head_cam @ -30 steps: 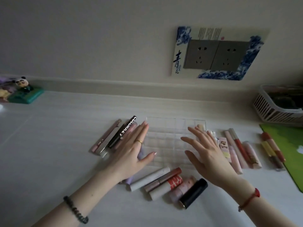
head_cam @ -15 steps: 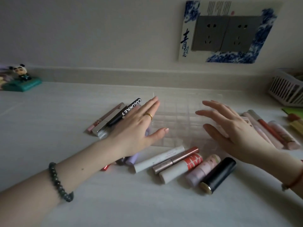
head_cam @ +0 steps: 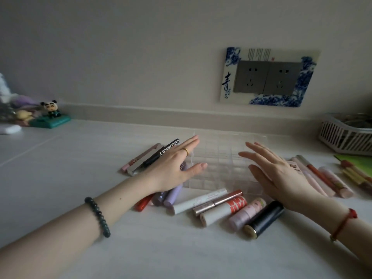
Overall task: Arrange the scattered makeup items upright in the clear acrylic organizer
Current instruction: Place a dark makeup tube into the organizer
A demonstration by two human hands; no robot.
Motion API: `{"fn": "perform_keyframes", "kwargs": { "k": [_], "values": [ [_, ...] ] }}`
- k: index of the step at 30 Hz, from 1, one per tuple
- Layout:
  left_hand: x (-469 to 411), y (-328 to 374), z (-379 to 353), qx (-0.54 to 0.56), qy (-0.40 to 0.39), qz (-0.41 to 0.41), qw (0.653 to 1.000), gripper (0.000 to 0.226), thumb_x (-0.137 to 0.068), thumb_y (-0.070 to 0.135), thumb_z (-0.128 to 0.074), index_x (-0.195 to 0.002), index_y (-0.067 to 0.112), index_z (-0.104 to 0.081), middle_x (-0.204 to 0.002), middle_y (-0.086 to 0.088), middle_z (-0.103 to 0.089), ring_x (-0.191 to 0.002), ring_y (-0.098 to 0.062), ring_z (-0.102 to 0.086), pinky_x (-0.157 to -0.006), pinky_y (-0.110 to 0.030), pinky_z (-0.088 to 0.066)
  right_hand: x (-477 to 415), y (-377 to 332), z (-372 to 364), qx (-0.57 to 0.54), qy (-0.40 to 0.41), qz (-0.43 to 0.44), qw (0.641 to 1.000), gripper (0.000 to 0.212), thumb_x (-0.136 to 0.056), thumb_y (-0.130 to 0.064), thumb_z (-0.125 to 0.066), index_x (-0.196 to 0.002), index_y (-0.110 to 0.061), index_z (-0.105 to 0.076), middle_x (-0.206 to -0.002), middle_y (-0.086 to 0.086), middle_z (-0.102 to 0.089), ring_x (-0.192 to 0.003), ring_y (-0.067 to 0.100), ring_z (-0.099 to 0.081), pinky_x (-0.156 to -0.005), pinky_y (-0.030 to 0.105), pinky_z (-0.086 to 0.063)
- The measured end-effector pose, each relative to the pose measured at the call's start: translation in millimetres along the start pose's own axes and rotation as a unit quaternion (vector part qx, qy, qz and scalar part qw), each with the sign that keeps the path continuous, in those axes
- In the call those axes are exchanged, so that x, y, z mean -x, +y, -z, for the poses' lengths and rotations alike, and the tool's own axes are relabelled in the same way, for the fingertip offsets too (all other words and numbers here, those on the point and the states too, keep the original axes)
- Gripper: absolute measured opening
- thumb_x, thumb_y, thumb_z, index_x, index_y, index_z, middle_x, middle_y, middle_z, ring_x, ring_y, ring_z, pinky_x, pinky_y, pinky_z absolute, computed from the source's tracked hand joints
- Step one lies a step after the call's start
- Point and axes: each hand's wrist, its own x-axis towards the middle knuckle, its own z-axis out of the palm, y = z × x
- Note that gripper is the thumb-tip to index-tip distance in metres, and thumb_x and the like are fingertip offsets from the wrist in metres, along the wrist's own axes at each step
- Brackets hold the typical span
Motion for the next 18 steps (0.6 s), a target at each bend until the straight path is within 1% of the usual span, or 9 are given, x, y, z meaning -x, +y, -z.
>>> {"fn": "perform_keyframes", "kwargs": {
  "k": [1,3,5,7,9,11,14,16,18],
  "values": [
    [-1,0,4,0.015,0.014,0.003,1.0,0.074,-0.081,0.054,-0.039,-0.142,0.018,-0.019,-0.152,0.004,-0.019,-0.133,0.003,-0.017,-0.114,-0.019,-0.011,0,0,-1,0.005,0.002,0.002,1.0,0.054,-0.087,-0.051,-0.019,-0.127,-0.027,-0.045,-0.143,0.004,-0.037,-0.13,0.01,-0.021,-0.104,0.035,-0.018],
    [-6,-6,12,0.022,0.073,0.01,0.997,0.06,-0.088,0.04,-0.047,-0.139,0.015,-0.03,-0.145,-0.007,-0.037,-0.13,-0.007,-0.035,-0.105,-0.01,-0.018,0,1,-2,0.007,0.004,0.004,1.0,0.058,-0.087,-0.055,-0.013,-0.127,-0.028,-0.044,-0.143,0.001,-0.036,-0.13,0.008,-0.021,-0.103,0.033,-0.019],
    [-10,-18,23,0.003,0.128,0.04,0.991,0.05,-0.088,0.031,-0.051,-0.134,0.014,-0.039,-0.138,-0.005,-0.048,-0.127,-0.014,-0.043,-0.097,-0.008,-0.023,0,3,-3,-0.003,0.003,-0.001,1.0,0.057,-0.087,-0.056,-0.011,-0.127,-0.031,-0.043,-0.142,-0.004,-0.035,-0.132,0.007,-0.021,-0.104,0.034,-0.021],
    [-10,-34,34,-0.046,0.142,0.088,0.985,0.044,-0.087,0.03,-0.053,-0.128,0.016,-0.048,-0.128,-0.001,-0.057,-0.12,-0.018,-0.05,-0.098,-0.018,-0.03,0,4,-5,-0.009,0.005,-0.001,1.0,0.054,-0.087,-0.055,-0.012,-0.127,-0.033,-0.041,-0.141,-0.009,-0.032,-0.133,0.008,-0.021,-0.104,0.036,-0.024],
    [-7,-48,42,-0.092,0.124,0.135,0.979,0.037,-0.084,0.033,-0.057,-0.118,0.019,-0.056,-0.114,0.001,-0.064,-0.109,-0.02,-0.056,-0.097,-0.029,-0.039,0,5,-5,-0.01,0.007,0.0,1.0,0.054,-0.087,-0.056,-0.011,-0.126,-0.033,-0.041,-0.14,-0.012,-0.03,-0.133,0.008,-0.021,-0.104,0.037,-0.024],
    [-3,-52,47,-0.115,0.098,0.164,0.975,0.033,-0.08,0.038,-0.059,-0.109,0.023,-0.06,-0.101,0.005,-0.065,-0.101,-0.019,-0.058,-0.092,-0.032,-0.042,0,5,-5,-0.009,0.009,0.0,1.0,0.052,-0.088,-0.054,-0.013,-0.126,-0.034,-0.041,-0.14,-0.013,-0.029,-0.133,0.008,-0.021,-0.103,0.037,-0.024],
    [-2,-53,46,-0.147,0.075,0.166,0.972,0.027,-0.078,0.041,-0.061,-0.098,0.024,-0.063,-0.093,0.007,-0.06,-0.098,-0.019,-0.056,-0.084,-0.029,-0.039,0,4,-5,-0.004,0.009,0.002,1.0,0.045,-0.088,-0.046,-0.02,-0.126,-0.034,-0.041,-0.138,-0.015,-0.027,-0.133,0.007,-0.02,-0.104,0.036,-0.022],
    [-2,-51,44,-0.163,0.078,0.159,0.971,0.024,-0.078,0.042,-0.06,-0.094,0.024,-0.063,-0.09,0.007,-0.055,-0.098,-0.02,-0.055,-0.081,-0.029,-0.037,0,4,-5,-0.006,0.01,0.002,1.0,0.045,-0.087,-0.044,-0.021,-0.126,-0.033,-0.042,-0.137,-0.015,-0.028,-0.133,0.008,-0.021,-0.104,0.038,-0.023],
    [-2,-52,42,-0.166,0.079,0.16,0.97,0.023,-0.078,0.042,-0.059,-0.092,0.023,-0.063,-0.093,0.005,-0.058,-0.098,-0.02,-0.055,-0.083,-0.029,-0.038,1,4,-5,-0.011,0.005,-0.003,1.0,0.046,-0.087,-0.045,-0.02,-0.126,-0.034,-0.041,-0.138,-0.015,-0.027,-0.134,0.01,-0.021,-0.105,0.043,-0.026]
  ]
}}
